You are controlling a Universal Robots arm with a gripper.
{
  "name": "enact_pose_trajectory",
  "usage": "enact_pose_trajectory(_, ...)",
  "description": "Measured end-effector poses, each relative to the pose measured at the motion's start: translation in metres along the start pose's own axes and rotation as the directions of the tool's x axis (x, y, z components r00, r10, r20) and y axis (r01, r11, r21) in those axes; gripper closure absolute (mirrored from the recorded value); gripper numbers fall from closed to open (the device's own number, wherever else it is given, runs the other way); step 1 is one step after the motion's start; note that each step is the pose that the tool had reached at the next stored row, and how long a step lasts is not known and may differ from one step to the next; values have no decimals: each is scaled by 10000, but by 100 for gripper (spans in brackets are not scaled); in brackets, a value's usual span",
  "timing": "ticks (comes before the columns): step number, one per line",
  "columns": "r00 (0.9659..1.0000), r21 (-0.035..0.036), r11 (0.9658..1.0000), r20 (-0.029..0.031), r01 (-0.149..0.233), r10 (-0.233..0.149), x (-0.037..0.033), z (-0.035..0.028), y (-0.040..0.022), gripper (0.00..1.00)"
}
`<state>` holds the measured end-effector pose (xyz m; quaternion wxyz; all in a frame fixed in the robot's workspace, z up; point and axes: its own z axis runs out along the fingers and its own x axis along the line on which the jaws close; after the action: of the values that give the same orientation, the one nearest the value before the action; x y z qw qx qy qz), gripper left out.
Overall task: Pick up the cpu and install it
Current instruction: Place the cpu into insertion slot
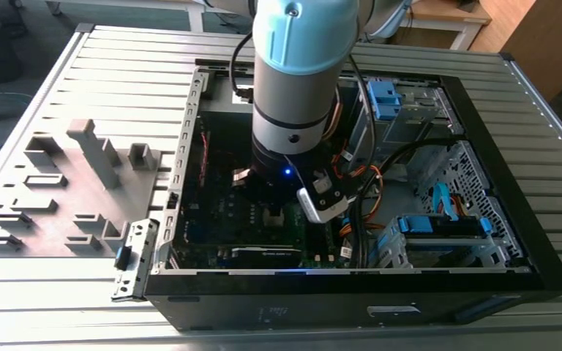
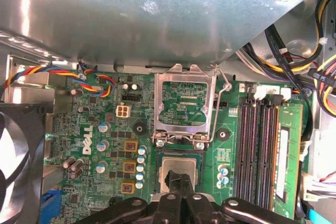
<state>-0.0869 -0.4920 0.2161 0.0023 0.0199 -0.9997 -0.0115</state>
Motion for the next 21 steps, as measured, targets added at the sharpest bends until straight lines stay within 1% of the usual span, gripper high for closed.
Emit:
enact_pose_trajectory(11,10000,-3,10000,0,0,0,0,-15,1,89)
enact_pose_trajectory(16,10000,-2,10000,0,0,0,0,-47,1,89)
enact_pose_trajectory(21,10000,-15,10000,1,0,0,0,-49,1,89)
